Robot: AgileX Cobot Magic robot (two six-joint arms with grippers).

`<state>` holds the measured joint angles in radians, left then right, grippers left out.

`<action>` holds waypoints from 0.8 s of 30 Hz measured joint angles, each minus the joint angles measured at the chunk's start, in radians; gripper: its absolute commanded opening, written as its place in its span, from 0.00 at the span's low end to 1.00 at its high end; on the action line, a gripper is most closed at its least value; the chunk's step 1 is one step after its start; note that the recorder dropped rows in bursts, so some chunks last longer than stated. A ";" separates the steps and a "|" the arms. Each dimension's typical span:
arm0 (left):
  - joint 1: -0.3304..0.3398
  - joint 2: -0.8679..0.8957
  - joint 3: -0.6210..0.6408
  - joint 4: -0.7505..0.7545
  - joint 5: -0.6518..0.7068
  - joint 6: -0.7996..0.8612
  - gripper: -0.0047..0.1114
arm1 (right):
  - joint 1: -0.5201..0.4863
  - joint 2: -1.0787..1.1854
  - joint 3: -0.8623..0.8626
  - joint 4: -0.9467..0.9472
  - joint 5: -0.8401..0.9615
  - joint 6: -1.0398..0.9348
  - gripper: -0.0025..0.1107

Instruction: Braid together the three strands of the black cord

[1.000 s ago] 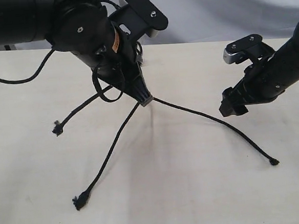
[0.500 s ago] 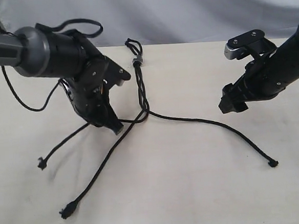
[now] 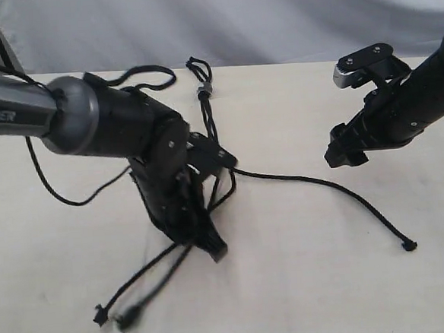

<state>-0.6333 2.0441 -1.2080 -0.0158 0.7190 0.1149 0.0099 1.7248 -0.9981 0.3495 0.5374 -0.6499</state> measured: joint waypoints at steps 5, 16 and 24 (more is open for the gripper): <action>-0.195 -0.021 0.000 -0.033 -0.100 0.081 0.05 | 0.000 0.000 0.000 0.000 0.000 0.000 0.72; 0.121 -0.206 0.062 0.139 -0.093 -0.158 0.05 | 0.000 0.000 0.000 0.021 -0.004 0.000 0.72; 0.215 -0.206 0.225 0.139 -0.264 -0.166 0.05 | 0.000 0.000 0.000 0.026 -0.004 0.000 0.72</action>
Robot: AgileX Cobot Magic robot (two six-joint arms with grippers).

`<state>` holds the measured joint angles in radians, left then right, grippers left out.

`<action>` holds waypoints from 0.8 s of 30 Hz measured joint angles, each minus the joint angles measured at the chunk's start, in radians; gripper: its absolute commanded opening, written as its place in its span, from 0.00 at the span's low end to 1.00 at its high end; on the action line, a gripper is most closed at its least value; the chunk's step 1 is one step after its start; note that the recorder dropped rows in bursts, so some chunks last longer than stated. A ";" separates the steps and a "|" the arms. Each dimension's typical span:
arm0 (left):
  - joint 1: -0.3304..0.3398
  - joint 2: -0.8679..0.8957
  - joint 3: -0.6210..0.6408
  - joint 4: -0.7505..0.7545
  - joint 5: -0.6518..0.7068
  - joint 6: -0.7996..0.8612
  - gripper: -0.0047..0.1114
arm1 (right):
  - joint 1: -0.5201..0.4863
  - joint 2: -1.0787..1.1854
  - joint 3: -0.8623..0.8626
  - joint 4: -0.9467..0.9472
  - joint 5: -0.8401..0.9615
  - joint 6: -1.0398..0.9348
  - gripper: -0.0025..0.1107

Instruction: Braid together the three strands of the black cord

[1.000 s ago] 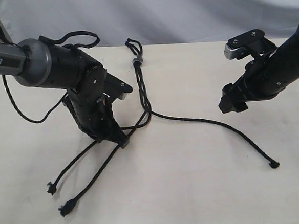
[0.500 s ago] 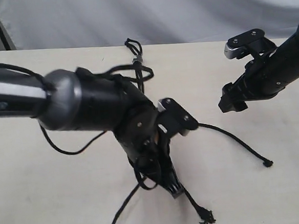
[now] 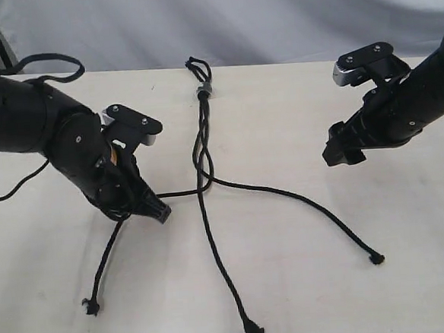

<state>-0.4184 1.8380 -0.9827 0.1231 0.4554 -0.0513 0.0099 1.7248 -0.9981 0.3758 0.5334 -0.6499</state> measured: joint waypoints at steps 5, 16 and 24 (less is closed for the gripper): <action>0.000 0.000 0.058 0.000 -0.091 0.000 0.05 | 0.000 0.000 0.000 0.030 0.000 0.000 0.72; 0.000 -0.007 0.057 0.017 -0.082 -0.068 0.63 | 0.251 0.000 -0.032 0.067 0.125 -0.079 0.72; 0.148 -0.211 0.017 0.174 0.077 -0.177 0.05 | 0.583 0.065 -0.046 0.076 0.119 0.085 0.72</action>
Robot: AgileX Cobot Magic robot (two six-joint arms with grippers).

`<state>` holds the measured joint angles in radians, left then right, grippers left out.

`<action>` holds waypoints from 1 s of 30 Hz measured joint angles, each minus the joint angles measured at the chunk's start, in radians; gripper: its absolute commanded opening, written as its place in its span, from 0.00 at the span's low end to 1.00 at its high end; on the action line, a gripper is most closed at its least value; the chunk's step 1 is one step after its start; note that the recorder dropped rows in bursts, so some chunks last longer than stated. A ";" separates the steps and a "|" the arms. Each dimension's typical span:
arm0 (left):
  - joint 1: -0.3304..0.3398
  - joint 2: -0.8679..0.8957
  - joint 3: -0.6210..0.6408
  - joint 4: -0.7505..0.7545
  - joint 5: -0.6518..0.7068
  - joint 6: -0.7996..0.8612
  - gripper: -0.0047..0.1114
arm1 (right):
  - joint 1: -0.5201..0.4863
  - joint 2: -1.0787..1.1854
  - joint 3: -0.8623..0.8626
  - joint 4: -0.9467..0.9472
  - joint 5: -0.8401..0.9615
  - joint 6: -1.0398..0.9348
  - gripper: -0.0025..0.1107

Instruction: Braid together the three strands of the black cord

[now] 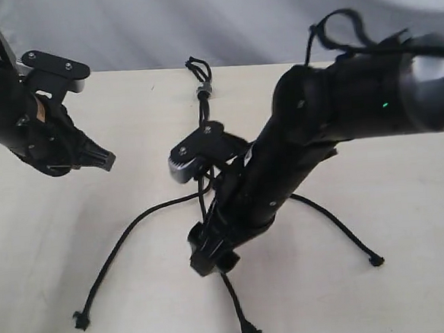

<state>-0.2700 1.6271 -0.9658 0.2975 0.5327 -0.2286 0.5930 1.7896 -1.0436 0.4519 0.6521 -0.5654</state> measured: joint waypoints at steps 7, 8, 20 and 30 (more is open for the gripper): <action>0.000 -0.014 0.057 -0.017 -0.110 0.008 0.05 | 0.160 0.128 -0.002 -0.212 -0.037 0.299 0.72; 0.000 -0.014 0.057 -0.017 -0.110 0.008 0.05 | 0.169 0.133 -0.004 -0.266 -0.043 0.360 0.72; 0.000 -0.014 0.057 -0.017 -0.112 0.008 0.05 | 0.171 0.141 -0.020 -0.461 -0.011 0.486 0.03; 0.000 -0.014 0.057 -0.017 -0.112 0.008 0.05 | 0.050 0.055 -0.070 -0.997 -0.030 0.489 0.03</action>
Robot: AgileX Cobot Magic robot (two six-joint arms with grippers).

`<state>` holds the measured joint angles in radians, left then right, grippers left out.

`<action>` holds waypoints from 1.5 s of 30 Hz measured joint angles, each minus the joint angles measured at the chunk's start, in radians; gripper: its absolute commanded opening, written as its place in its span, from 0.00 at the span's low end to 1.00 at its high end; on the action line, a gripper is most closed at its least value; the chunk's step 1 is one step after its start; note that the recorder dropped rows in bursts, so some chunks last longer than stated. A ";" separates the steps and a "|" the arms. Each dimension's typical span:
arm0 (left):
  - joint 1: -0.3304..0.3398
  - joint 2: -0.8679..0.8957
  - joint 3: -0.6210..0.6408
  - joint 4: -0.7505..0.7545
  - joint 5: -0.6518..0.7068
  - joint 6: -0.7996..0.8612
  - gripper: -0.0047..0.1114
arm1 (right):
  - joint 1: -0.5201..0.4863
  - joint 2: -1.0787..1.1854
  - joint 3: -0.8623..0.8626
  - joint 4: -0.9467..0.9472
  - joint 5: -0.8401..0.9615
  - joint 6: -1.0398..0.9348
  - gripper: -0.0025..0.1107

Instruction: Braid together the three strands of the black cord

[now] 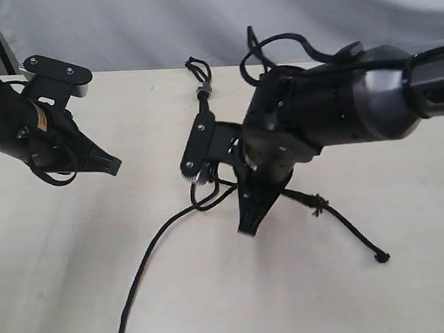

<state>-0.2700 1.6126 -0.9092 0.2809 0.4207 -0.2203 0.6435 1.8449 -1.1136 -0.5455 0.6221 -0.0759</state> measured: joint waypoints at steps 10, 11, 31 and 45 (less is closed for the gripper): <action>0.000 0.000 0.000 0.000 0.000 0.000 0.05 | -0.189 0.159 0.000 -0.057 -0.151 -0.001 0.03; 0.000 0.000 0.000 0.000 0.000 0.000 0.05 | -0.191 0.174 0.000 -0.057 -0.151 -0.001 0.03; 0.000 0.000 0.000 0.000 -0.002 0.000 0.05 | 0.066 0.006 -0.012 0.619 0.235 -0.745 0.03; 0.000 0.000 0.000 -0.008 0.000 0.000 0.05 | -0.222 0.003 -0.007 0.585 0.210 -0.678 0.03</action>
<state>-0.2700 1.6126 -0.9092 0.2732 0.4206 -0.2203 0.4217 1.8477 -1.1204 0.0395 0.8325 -0.7537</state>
